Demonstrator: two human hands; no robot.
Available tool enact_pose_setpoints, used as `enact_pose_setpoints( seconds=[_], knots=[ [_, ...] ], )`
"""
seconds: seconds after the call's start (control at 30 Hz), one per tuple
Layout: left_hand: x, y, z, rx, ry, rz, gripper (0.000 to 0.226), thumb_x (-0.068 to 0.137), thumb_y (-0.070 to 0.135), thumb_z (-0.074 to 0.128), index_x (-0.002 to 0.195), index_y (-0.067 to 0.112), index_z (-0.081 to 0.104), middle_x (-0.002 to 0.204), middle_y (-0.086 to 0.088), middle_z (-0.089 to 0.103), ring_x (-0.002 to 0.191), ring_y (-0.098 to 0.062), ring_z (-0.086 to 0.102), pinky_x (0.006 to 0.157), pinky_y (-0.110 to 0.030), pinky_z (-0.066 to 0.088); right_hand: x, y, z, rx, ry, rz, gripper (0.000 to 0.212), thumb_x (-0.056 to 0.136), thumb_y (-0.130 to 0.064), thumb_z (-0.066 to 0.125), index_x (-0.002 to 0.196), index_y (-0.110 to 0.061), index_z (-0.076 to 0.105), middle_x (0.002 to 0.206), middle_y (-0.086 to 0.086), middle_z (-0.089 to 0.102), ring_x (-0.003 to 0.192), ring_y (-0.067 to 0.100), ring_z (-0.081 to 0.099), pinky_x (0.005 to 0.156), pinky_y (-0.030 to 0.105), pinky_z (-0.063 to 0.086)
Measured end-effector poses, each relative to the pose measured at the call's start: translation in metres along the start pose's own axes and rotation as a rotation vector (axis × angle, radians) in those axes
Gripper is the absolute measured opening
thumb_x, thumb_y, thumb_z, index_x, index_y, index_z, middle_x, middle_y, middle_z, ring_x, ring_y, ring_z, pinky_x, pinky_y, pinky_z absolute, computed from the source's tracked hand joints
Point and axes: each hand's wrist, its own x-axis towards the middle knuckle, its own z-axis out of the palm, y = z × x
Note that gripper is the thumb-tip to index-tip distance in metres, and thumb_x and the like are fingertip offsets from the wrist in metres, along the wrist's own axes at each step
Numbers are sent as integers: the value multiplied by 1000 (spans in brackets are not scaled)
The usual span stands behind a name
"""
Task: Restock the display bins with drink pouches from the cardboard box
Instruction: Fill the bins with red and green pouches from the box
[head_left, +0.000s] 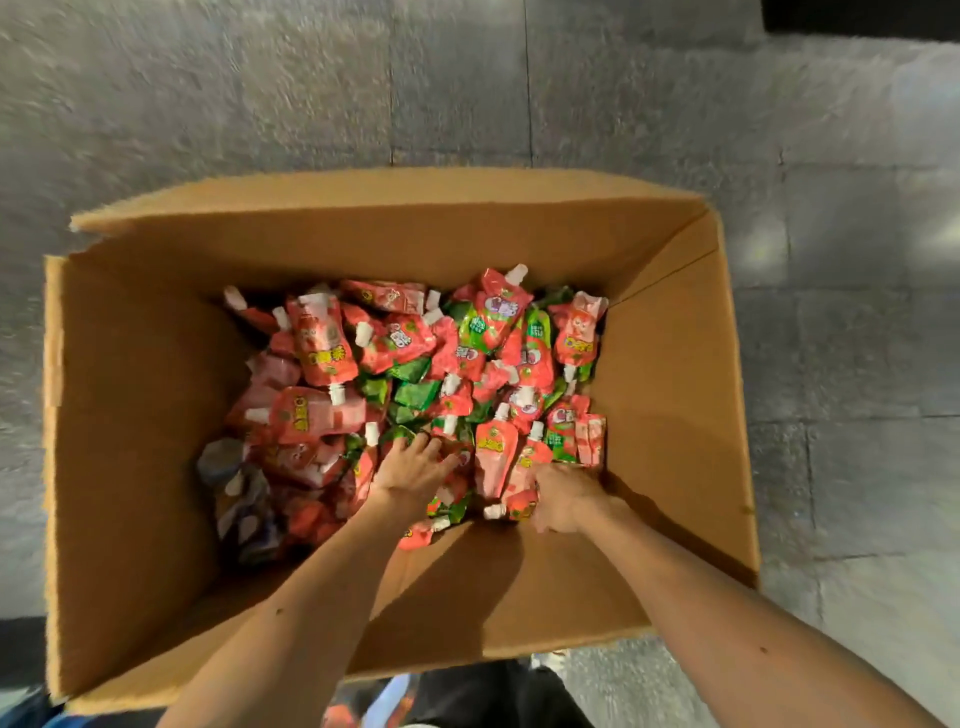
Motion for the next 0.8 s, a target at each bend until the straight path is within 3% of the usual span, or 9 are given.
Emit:
enact_pose_setpoints(
  seconds=[0.17,0.27,0.37,0.43,0.5,0.57,0.63,0.73,0.8],
  knots=[
    [3,-2,3,123,68,38,49,100,14,47,148,15,33,145,-14,38,141,-32,26,111,-48,25,19,-3,13,-207,95,-69,37,89,-3,59,123,-17,60,129,6,57,121,28,54,98,42,47],
    [4,-10,-3,124,83,85,39,100,19,50,138,10,46,142,-14,41,137,-31,30,106,-43,30,23,0,13,-204,96,-69,27,93,-5,58,116,-15,67,126,6,58,119,28,53,97,41,46],
    [3,-22,-8,35,121,100,53,92,44,62,132,12,51,137,-9,44,129,-27,37,101,-38,32,26,4,11,50,157,2,24,96,-17,60,117,-14,71,126,7,52,117,28,51,99,40,45],
    [2,-29,-8,-67,182,74,69,85,61,61,134,14,50,134,-5,47,126,-24,41,100,-36,32,27,3,6,333,228,71,29,96,-22,62,121,-10,68,125,6,52,109,24,54,91,31,45],
    [2,-35,-6,-146,277,48,65,85,66,56,125,15,54,126,-2,58,121,-21,49,101,-36,30,31,-3,3,645,259,144,26,95,-23,64,118,-10,70,114,3,57,96,18,54,81,29,46],
    [1,-39,-5,-316,413,18,64,82,77,45,97,16,58,98,-3,69,100,-22,64,106,-38,27,37,-14,1,846,265,183,21,92,-28,67,110,-18,71,110,2,64,93,19,59,83,34,53],
    [-5,-41,-8,-554,481,-53,78,72,90,31,78,14,51,69,-2,65,74,-24,68,105,-40,34,44,-26,4,950,283,246,22,90,-35,68,110,-26,71,118,7,64,99,24,62,79,33,54],
    [-14,-40,-18,-1128,470,-262,79,70,84,53,89,8,60,71,-5,67,66,-22,62,67,-36,49,46,-40,9,974,317,324,24,89,-40,68,111,-30,68,127,8,49,106,31,58,76,31,52],
    [-16,-41,-18,-1393,467,-355,80,70,80,62,102,6,64,82,-2,70,73,-18,63,65,-28,49,49,-47,17,971,336,364,32,91,-41,67,121,-30,65,125,9,39,113,34,52,88,38,52]
  ],
)
